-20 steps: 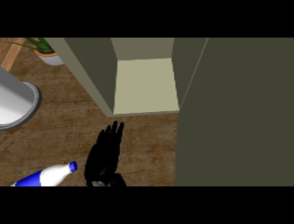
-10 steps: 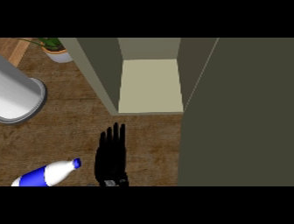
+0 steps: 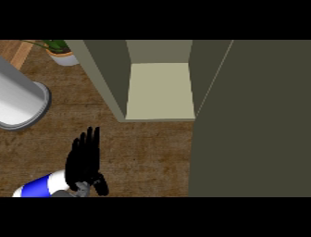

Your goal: Pick up the bottled water, place it into the cabinet and close the cabinet

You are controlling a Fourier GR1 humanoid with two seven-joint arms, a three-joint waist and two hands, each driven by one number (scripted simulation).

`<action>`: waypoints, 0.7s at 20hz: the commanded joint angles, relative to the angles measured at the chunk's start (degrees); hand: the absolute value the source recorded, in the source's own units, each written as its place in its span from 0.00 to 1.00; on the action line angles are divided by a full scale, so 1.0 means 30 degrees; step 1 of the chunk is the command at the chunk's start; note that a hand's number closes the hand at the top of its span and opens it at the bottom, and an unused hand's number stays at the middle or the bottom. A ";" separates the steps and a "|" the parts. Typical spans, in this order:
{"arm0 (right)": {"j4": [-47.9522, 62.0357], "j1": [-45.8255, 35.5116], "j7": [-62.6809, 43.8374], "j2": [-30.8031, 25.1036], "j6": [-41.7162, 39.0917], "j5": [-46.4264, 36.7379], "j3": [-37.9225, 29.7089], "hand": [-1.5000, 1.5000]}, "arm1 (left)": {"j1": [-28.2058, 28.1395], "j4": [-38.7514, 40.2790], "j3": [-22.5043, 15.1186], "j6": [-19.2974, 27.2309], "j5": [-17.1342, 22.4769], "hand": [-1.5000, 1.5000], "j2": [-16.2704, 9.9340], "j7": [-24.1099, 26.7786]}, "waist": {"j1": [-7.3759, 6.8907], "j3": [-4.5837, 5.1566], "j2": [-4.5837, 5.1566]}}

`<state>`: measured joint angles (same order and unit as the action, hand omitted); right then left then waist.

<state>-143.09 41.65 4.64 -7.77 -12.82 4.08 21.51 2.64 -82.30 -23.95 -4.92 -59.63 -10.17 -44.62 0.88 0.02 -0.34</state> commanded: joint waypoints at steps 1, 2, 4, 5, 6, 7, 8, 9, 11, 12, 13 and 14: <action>-0.2765 0.1607 0.0039 -0.0740 -0.0119 -0.0200 -0.0453 0.00 | -0.1906 -0.0937 0.1668 0.0795 0.1036 0.00 -0.2095 0.1572 | -0.0135 0.0001 -0.0016; -0.3022 0.2297 0.0256 -0.0805 -0.0162 -0.0865 0.0443 0.00 | -0.0591 0.0073 0.2154 0.0468 0.1204 0.00 -0.1332 0.1174 | 0.0039 0.0005 0.0013; -0.3328 0.2431 0.0349 -0.1157 -0.0138 -0.0458 -0.0016 0.00 | -0.1520 -0.0272 0.2120 0.0944 0.1186 0.00 -0.1447 0.1454 | -0.0045 0.0004 0.0026; -0.3878 0.2944 0.0177 -0.1214 -0.0035 -0.0563 0.0473 0.00 | -0.1776 -0.0522 0.2711 0.0823 0.1593 0.00 -0.2290 0.2082 | -0.0042 0.0009 0.0011; -0.3564 0.2633 0.0497 -0.1163 0.0011 -0.0208 0.0089 0.00 | -0.2533 -0.0513 0.3313 0.1198 0.2263 0.00 -0.3346 0.3620 | -0.0133 0.0013 0.0018; -0.2277 0.3317 0.2133 -0.1440 -0.0549 -0.0580 0.0054 0.00 | -0.1521 0.0415 0.3799 0.0871 0.2263 0.00 -0.3063 0.3261 | 0.0054 -0.0001 0.0015; -0.3681 0.3213 0.0967 -0.1440 -0.0133 -0.0352 0.0270 0.00 | -0.1718 0.0501 0.4191 0.1326 0.2401 0.00 -0.3426 0.3772 | -0.0026 0.0013 0.0039; -0.2570 0.2562 0.1468 -0.1029 0.0106 -0.1142 0.0780 0.00 | -0.1515 0.1012 0.4354 0.1344 0.2458 0.00 -0.3486 0.4223 | -0.0068 0.0011 0.0060; -0.3426 0.3334 0.1354 -0.1634 0.0016 -0.0202 0.0031 0.00 | -0.1656 0.1962 0.5289 0.1160 0.3453 0.00 -0.4275 0.5560 | -0.0025 0.0016 0.0070; -0.4154 0.3722 0.0983 -0.1860 0.0114 0.0089 -0.0155 0.00 | -0.2104 0.0691 0.5032 0.0515 0.3362 0.00 -0.4147 0.4683 | -0.0100 0.0004 0.0047; -0.3072 0.3780 0.2033 -0.1970 -0.0175 -0.0201 -0.0328 0.00 | -0.2275 0.0661 0.5099 0.0480 0.3609 0.00 -0.4132 0.5182 | -0.0075 -0.0002 0.0036; -0.2528 0.3946 0.2660 -0.1697 -0.0072 -0.1106 0.0426 0.00 | -0.3560 0.0489 0.5696 0.0352 0.4506 0.00 -0.4967 0.6334 | -0.0132 0.0004 -0.0001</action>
<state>-143.33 49.95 13.34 -11.38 -12.99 2.82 22.56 -3.95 -80.12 -10.06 -2.62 -50.20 -21.76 -30.55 0.70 0.03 -0.25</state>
